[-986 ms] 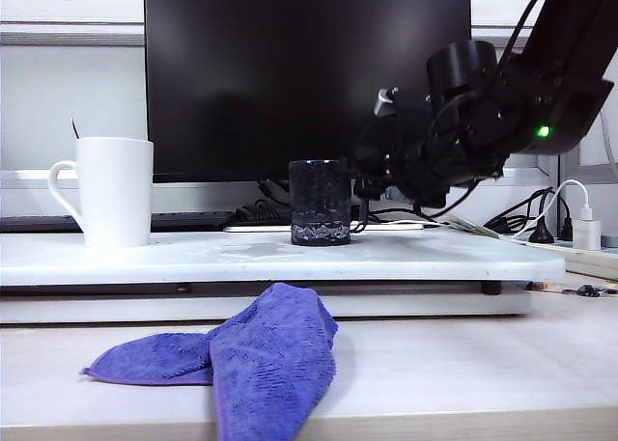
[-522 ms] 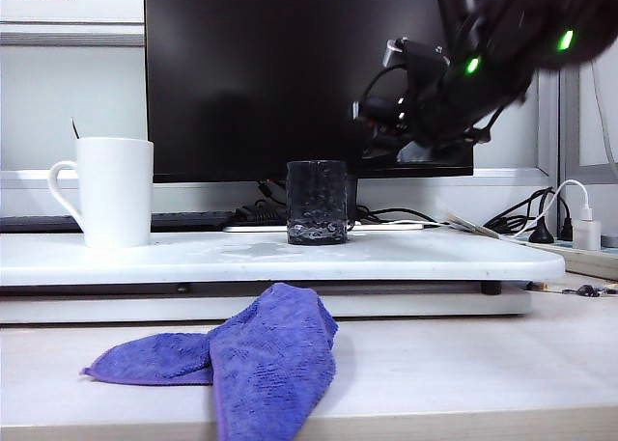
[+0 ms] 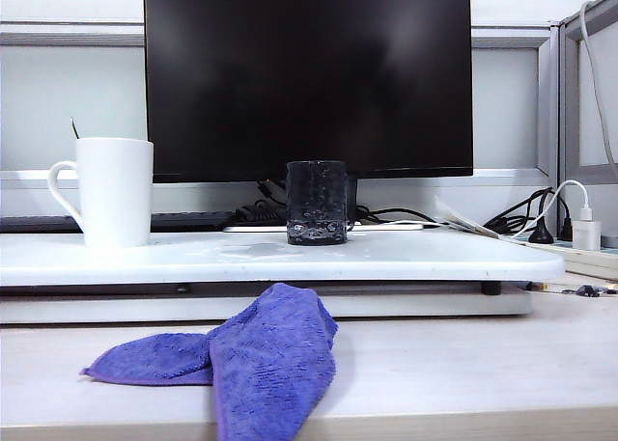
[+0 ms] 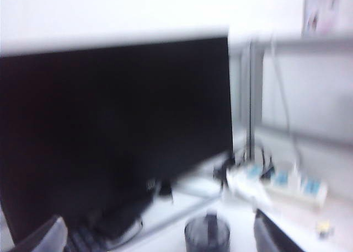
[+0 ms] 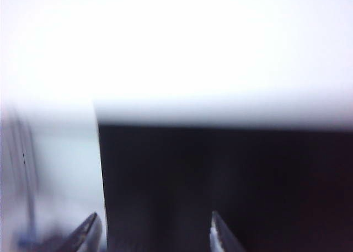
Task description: Carefully pick up the black cup and pour some water from the black cup into the white cup.
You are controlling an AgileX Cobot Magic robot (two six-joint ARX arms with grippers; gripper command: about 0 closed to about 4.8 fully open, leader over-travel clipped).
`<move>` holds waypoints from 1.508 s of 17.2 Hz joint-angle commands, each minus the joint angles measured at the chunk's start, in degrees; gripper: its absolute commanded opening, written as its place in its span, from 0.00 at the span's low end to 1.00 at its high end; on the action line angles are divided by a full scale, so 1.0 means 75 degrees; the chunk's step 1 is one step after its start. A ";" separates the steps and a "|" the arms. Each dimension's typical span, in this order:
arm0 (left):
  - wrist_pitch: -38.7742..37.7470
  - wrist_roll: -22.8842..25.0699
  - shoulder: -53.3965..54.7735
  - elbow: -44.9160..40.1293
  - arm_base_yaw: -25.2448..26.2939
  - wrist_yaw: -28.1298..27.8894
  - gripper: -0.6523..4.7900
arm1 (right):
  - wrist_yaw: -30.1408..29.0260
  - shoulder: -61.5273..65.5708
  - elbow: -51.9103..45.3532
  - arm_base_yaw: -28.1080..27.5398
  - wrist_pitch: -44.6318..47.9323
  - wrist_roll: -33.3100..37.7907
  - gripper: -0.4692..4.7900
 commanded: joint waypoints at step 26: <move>-0.3287 -0.1390 -0.5304 -0.5152 0.0017 -0.2798 0.11 | 0.1696 -0.6420 -0.8087 -0.0020 -0.2055 -0.0224 0.08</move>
